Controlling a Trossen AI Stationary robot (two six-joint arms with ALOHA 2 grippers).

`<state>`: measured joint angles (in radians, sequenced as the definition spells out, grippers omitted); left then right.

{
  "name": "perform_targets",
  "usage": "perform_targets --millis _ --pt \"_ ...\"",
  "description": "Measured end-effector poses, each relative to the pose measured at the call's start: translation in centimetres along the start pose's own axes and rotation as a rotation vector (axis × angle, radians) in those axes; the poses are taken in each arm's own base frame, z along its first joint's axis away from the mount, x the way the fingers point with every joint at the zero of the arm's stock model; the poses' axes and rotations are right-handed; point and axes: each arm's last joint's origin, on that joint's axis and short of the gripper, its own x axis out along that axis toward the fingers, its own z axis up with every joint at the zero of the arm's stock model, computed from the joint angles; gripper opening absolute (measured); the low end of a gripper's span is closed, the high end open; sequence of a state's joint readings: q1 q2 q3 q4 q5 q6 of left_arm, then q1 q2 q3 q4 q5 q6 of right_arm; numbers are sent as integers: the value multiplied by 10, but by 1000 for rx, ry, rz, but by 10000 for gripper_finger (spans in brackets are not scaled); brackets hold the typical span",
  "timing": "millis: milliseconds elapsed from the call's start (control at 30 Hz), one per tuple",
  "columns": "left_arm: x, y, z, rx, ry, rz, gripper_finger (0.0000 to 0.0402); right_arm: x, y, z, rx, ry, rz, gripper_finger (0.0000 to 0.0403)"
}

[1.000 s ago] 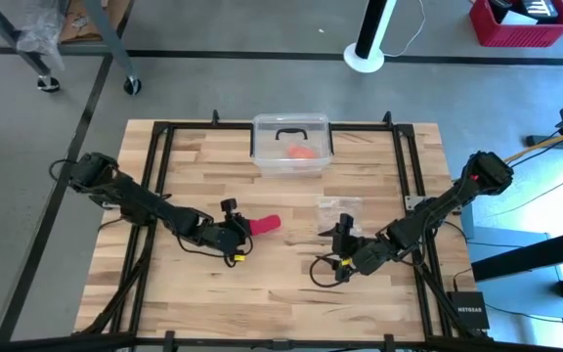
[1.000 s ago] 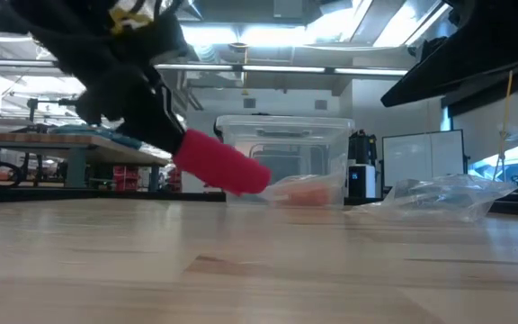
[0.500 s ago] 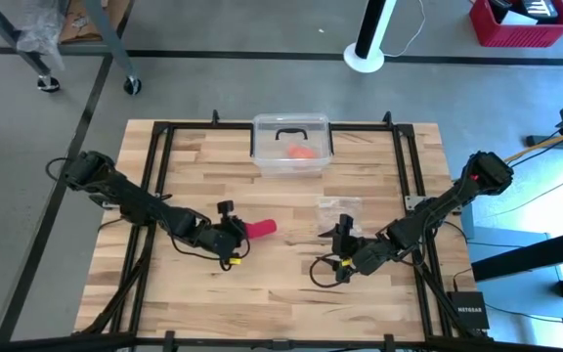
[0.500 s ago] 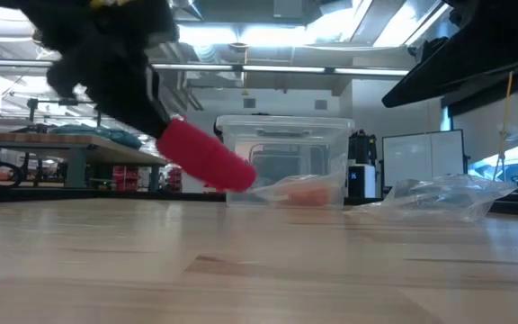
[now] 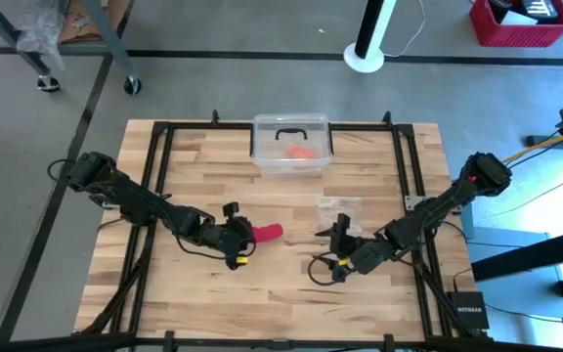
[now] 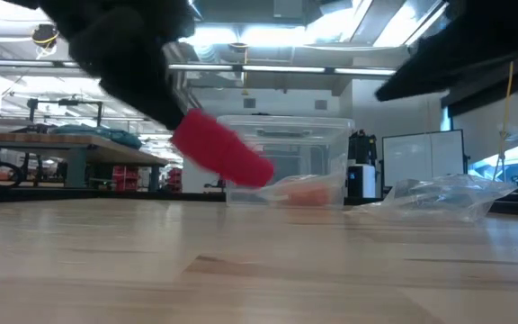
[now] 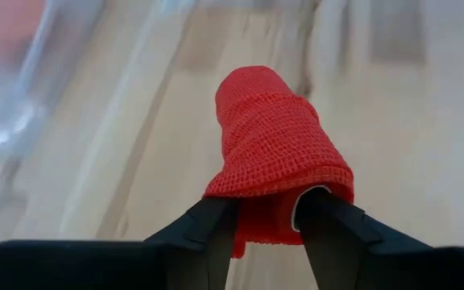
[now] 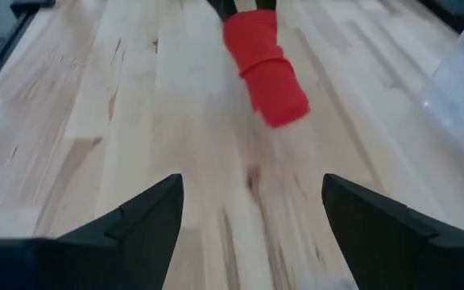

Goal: Roll bandage
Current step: Roll the red bandage

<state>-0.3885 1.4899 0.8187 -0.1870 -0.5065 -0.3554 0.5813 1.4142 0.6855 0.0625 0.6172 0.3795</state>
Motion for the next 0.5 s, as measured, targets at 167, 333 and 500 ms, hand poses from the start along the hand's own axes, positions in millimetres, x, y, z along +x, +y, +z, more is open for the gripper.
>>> perform_targets --millis 167,333,500 --pt "-2 -5 12 34 -94 -42 109 23 3 5 -56 -91 21 296" --pt "0 -8 10 56 -92 -46 76 45 -4 8 -72 -127 3 296" --pt "1 -9 10 53 -98 -51 43 63 -10 21 -96 -123 37 296"
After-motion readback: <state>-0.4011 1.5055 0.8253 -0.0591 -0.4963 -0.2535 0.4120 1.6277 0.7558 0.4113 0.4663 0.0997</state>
